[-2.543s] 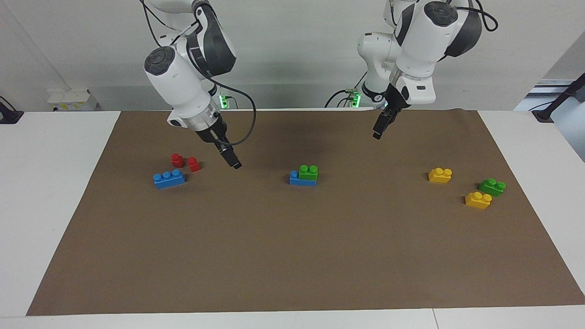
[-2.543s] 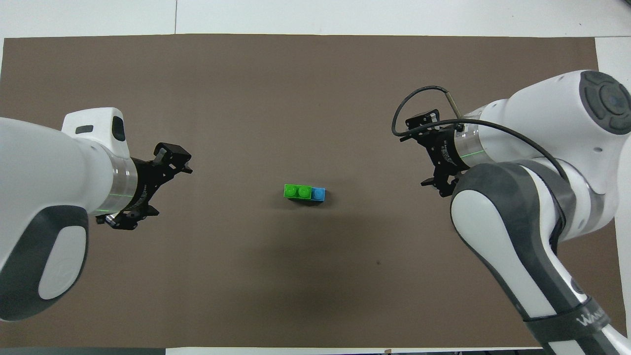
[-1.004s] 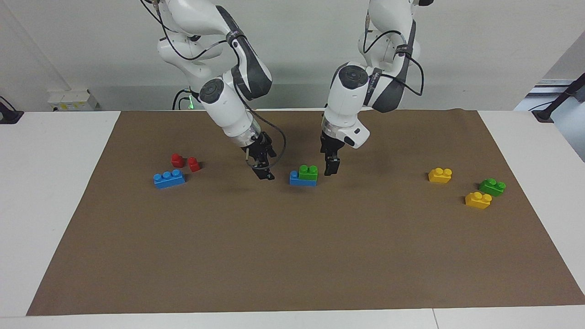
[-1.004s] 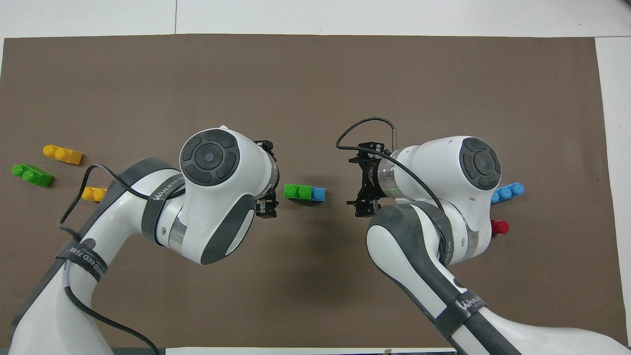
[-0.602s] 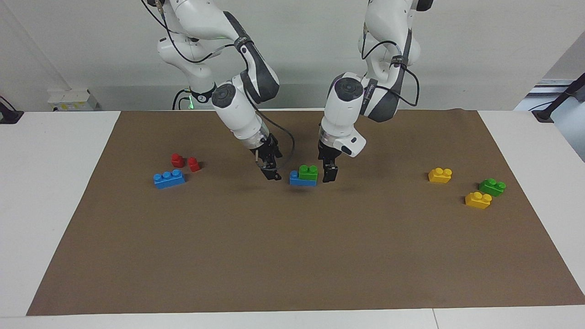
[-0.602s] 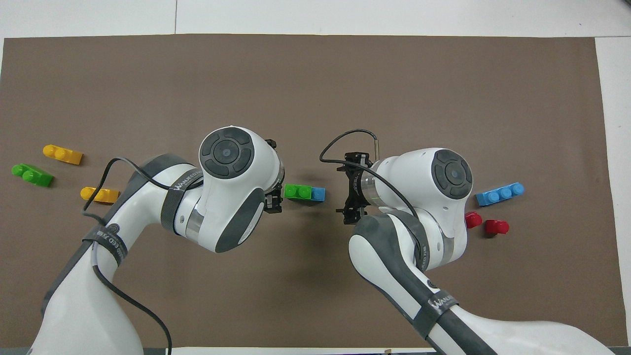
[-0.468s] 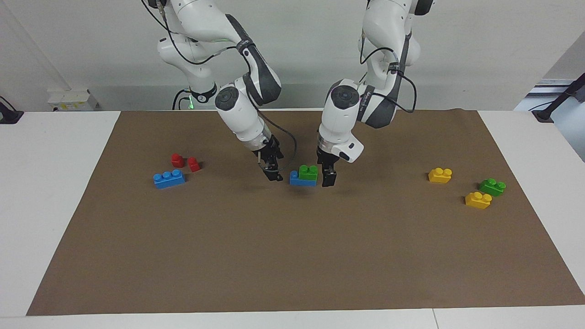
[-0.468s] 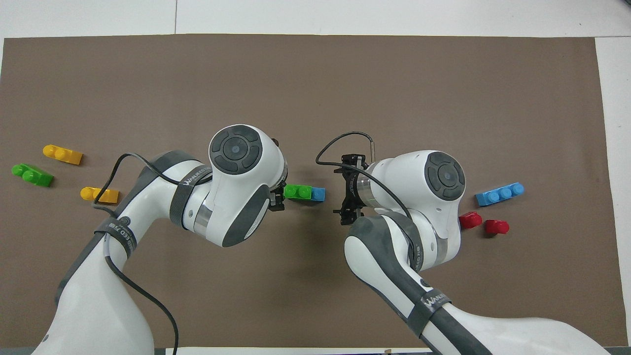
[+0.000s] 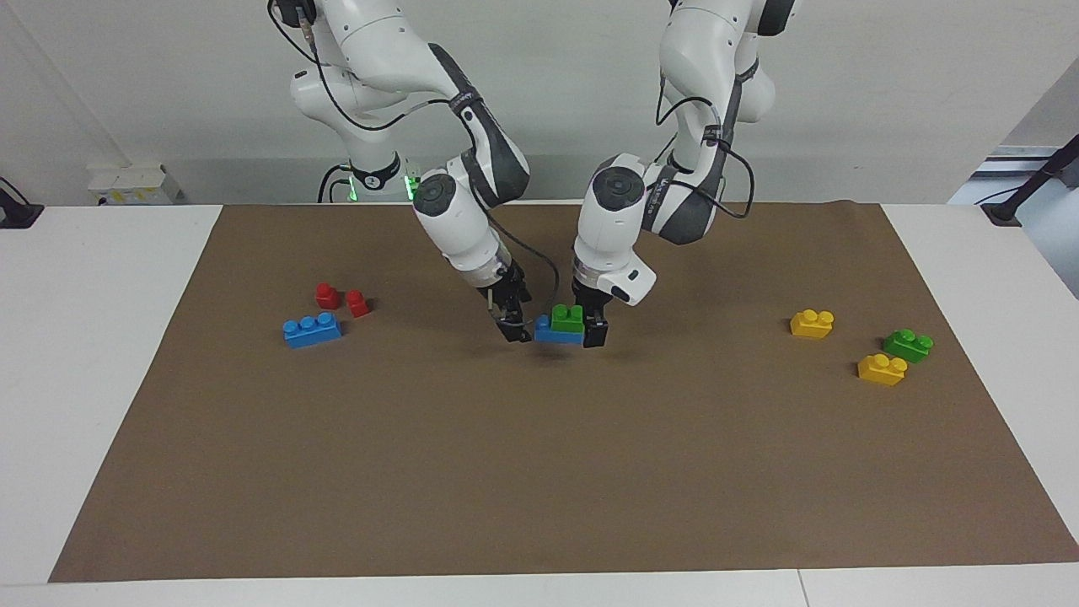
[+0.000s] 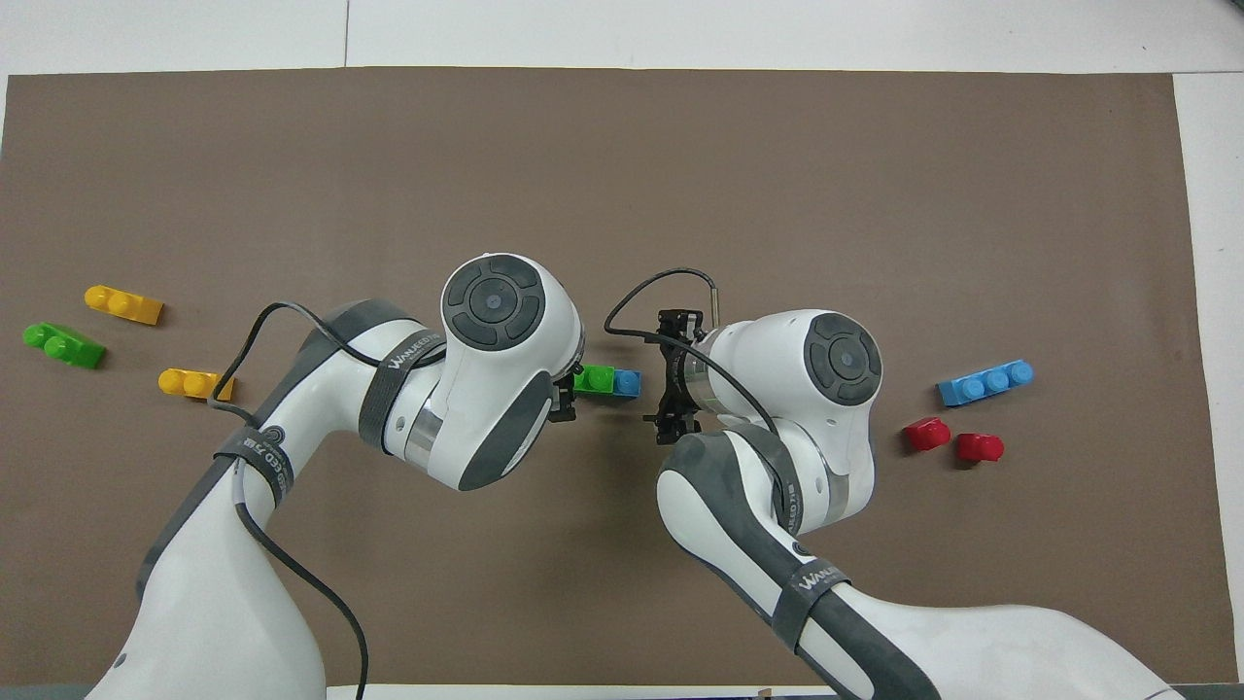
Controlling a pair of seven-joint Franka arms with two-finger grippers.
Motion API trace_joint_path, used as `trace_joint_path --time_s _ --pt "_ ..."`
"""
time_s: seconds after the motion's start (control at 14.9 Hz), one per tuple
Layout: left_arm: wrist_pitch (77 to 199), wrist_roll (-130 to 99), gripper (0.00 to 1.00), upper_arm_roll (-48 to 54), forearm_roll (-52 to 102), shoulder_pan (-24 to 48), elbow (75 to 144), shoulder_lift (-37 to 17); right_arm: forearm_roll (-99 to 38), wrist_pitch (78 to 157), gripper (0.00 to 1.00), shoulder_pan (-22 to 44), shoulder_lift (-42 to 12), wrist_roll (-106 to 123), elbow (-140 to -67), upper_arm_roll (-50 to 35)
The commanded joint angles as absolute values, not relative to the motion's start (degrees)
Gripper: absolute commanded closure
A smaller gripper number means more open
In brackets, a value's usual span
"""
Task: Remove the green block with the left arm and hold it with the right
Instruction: 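Grip the green brick with the left gripper while the right gripper grips the blue brick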
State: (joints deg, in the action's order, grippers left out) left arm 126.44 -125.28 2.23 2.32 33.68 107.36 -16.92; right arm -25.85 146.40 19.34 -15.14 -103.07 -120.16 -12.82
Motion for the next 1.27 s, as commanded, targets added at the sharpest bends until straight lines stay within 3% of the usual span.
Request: trace_joint_path --time_s 0.0,1.2 --pt "126.6 -127.2 0.00 1.4 1.1 35.4 107.2 -17.7 -26.9 148.1 0.02 20.5 -15.8 -102.8 -120.5 -12.8" --pt "125.7 -127.7 0.00 1.3 1.0 35.6 108.1 -17.8 -27.1 152.0 0.10 21.5 -18.9 -102.8 -120.5 -12.8"
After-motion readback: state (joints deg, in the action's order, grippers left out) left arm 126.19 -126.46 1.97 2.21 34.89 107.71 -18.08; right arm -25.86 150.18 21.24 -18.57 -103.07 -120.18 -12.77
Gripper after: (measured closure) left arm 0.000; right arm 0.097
